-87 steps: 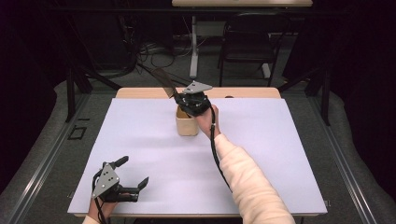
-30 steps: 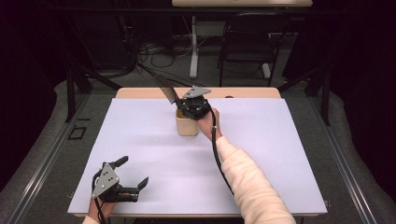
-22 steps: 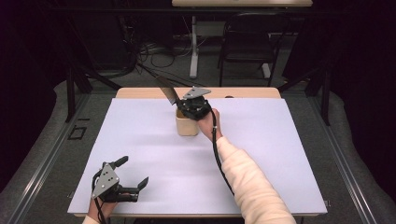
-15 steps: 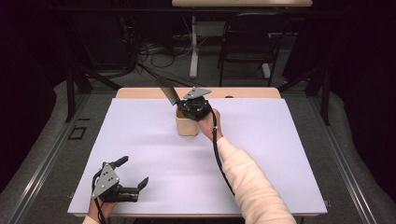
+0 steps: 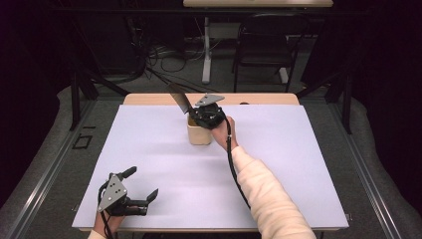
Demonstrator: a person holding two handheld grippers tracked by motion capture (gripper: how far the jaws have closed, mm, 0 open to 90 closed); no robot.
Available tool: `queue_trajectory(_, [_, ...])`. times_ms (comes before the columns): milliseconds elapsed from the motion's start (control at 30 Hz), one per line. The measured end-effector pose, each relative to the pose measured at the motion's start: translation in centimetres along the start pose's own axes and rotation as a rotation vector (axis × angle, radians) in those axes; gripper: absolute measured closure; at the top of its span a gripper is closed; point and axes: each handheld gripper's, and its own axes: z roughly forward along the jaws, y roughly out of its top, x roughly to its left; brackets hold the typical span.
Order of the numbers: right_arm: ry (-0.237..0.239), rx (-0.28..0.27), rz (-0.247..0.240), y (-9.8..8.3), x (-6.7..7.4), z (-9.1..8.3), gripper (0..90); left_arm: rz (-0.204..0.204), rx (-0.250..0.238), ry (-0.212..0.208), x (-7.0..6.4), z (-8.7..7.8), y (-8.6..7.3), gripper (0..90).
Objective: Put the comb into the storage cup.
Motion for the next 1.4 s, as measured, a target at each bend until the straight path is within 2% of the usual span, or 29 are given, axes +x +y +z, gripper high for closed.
queue_trajectory(733, [0.009, 0.046, -0.033, -0.1, 0.3, 0.5, 72.1, -0.002, 0.0, -0.001, 0.0, 0.0, 0.0, 0.2])
queue_trajectory(1400, [-0.012, 0.112, -0.048, -0.6, -0.1, 1.1, 72.1, -0.002, 0.002, -0.002, 0.0, 0.1, 0.0, 0.2])
